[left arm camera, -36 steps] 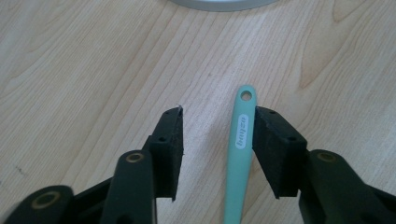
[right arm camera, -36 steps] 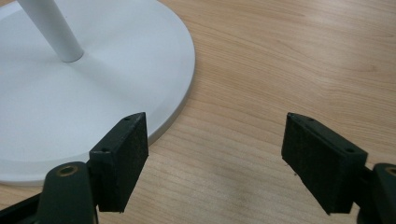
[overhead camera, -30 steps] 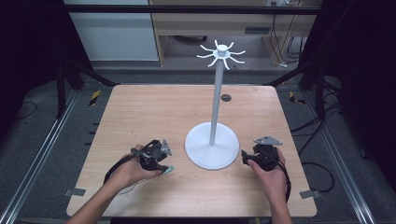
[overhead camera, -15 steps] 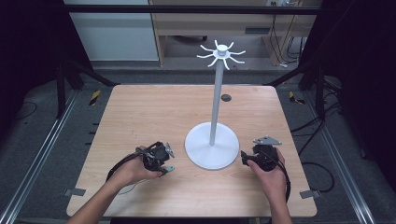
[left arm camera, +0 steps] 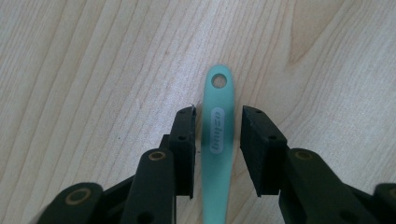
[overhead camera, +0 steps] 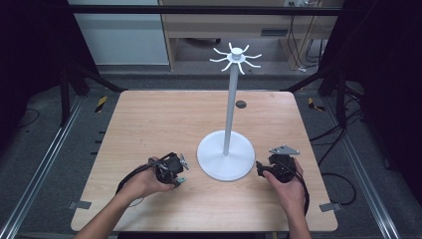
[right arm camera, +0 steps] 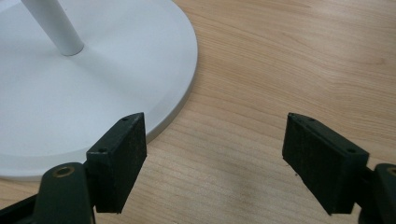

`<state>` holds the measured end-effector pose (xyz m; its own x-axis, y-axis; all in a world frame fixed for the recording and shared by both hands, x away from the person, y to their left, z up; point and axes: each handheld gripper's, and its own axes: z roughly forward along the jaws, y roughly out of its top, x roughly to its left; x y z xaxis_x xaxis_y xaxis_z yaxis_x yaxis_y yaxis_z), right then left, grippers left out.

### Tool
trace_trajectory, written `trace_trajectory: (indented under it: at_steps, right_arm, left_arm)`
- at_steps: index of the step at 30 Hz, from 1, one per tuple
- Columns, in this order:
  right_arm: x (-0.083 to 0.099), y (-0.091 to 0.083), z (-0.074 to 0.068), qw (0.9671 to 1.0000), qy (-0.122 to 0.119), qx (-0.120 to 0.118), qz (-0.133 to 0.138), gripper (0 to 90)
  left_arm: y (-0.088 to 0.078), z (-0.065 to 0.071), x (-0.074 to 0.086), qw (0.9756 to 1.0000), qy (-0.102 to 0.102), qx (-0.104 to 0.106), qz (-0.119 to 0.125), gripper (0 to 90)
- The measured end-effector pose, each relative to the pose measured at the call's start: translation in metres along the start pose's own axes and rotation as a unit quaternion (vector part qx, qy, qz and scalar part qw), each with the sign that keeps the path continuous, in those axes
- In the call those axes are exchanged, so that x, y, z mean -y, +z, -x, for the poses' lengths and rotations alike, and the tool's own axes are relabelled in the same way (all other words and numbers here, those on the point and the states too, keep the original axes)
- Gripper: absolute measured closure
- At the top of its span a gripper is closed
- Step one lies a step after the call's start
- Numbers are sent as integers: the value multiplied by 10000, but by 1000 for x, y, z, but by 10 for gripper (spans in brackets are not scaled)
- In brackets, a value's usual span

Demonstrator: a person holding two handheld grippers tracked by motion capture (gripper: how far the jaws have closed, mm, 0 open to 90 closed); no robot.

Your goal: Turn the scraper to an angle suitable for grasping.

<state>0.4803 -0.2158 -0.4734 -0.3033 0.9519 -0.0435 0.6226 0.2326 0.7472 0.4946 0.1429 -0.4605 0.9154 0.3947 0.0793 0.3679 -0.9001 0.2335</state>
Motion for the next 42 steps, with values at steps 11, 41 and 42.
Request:
trace_trajectory:
  at_steps: [11, 41, 42]
  right_arm:
    - [0, 0, 0, 10000, -14, -10, -21, 224]
    - [0, 0, -1, 10000, -43, 4, -33, 222]
    - [0, 1, -1, 10000, -50, -4, -34, 222]
  left_arm:
    - [4, -5, 0, 9999, -36, 121, -87, 696]
    - [-84, 1, 21, 9910, -117, -187, 1322, 737]
    - [-88, 1, 22, 9902, -113, -210, 1375, 737]
